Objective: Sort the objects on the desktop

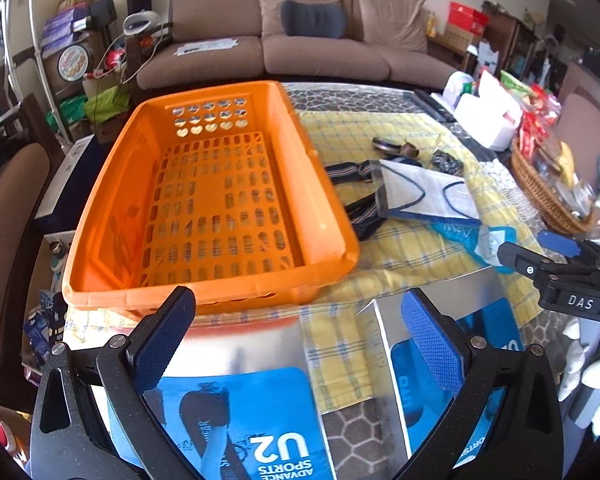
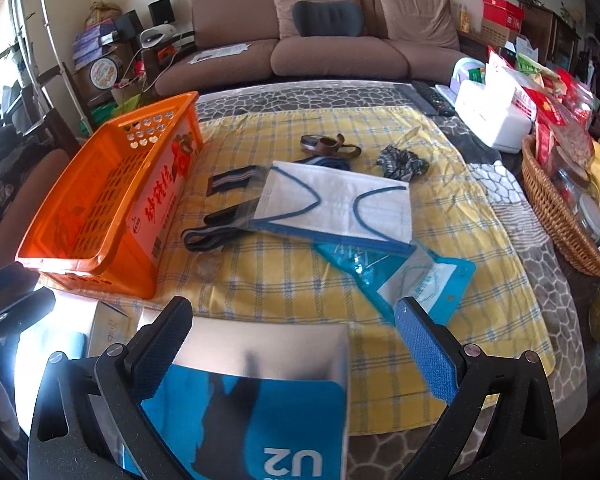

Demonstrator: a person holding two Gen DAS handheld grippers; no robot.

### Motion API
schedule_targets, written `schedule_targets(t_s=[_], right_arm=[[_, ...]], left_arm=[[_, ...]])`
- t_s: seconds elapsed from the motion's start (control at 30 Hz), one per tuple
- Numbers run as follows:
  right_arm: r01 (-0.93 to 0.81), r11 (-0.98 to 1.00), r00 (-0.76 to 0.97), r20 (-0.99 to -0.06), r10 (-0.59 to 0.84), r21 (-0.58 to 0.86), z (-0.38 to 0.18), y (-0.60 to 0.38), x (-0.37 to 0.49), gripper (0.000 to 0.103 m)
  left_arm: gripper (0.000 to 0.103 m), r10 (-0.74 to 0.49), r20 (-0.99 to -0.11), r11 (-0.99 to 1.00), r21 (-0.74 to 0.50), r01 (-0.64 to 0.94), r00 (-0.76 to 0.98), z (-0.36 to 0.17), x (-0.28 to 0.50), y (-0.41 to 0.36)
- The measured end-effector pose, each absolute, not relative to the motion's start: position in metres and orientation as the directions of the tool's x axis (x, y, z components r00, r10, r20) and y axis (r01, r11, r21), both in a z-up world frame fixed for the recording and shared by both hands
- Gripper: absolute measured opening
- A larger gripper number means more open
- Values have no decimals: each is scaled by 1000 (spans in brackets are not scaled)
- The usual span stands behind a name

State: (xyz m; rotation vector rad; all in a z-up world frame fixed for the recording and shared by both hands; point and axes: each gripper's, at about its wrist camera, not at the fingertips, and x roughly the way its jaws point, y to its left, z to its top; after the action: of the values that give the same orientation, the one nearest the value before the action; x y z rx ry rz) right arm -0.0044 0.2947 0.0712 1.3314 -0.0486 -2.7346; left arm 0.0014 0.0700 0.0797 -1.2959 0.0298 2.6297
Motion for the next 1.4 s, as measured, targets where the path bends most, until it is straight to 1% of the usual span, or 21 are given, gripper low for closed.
schedule_targets(t_s=[0.2, 0.3, 0.47, 0.5, 0.6, 0.63, 0.77, 0.83, 1.03, 1.2, 1.3, 1.33, 1.4], right_arm=[[56, -996, -618, -780, -94, 75, 81, 329, -12, 102], [48, -994, -608, -787, -107, 98, 81, 347, -20, 99], [11, -983, -576, -803, -156, 183, 74, 378, -41, 88], [2, -980, -570, -805, -165, 200, 71, 384, -46, 87], [-27, -973, -562, -808, -176, 231, 64, 402, -62, 81], [-34, -970, -557, -811, -181, 240, 61, 407, -68, 77], [-49, -961, -530, -823, -205, 272, 46, 422, -89, 69], [-52, -961, -519, -829, -207, 272, 38, 425, -99, 64], [-68, -954, -487, -844, -222, 291, 13, 435, -121, 63], [-71, -948, -475, -847, -241, 309, 0, 437, -132, 63], [-63, -947, -469, -847, -252, 316, -5, 436, -135, 63], [-62, -944, -465, -847, -259, 323, -7, 435, -135, 62], [-63, -936, -451, -847, -283, 346, -11, 435, -136, 57]], left_arm=[[103, 215, -767, -958, -44, -284, -605, 98, -16, 113], [103, 223, -767, -951, -36, -307, -601, 100, -31, 132], [103, 232, -785, -939, -26, -344, -575, 94, -62, 163], [103, 234, -791, -935, -23, -354, -566, 91, -69, 170], [95, 230, -811, -928, -17, -372, -538, 81, -89, 189], [93, 231, -816, -926, -17, -377, -530, 77, -95, 195], [92, 221, -835, -921, -9, -388, -504, 59, -120, 220], [91, 186, -849, -927, 15, -374, -494, 49, -132, 229], [90, 155, -888, -932, 14, -361, -433, 19, -161, 249], [90, 116, -914, -940, 25, -339, -390, -4, -177, 252], [90, 118, -923, -943, 12, -333, -366, -14, -182, 251], [90, 121, -925, -943, 6, -333, -360, -17, -182, 250], [90, 135, -931, -941, -13, -338, -340, -21, -184, 250]])
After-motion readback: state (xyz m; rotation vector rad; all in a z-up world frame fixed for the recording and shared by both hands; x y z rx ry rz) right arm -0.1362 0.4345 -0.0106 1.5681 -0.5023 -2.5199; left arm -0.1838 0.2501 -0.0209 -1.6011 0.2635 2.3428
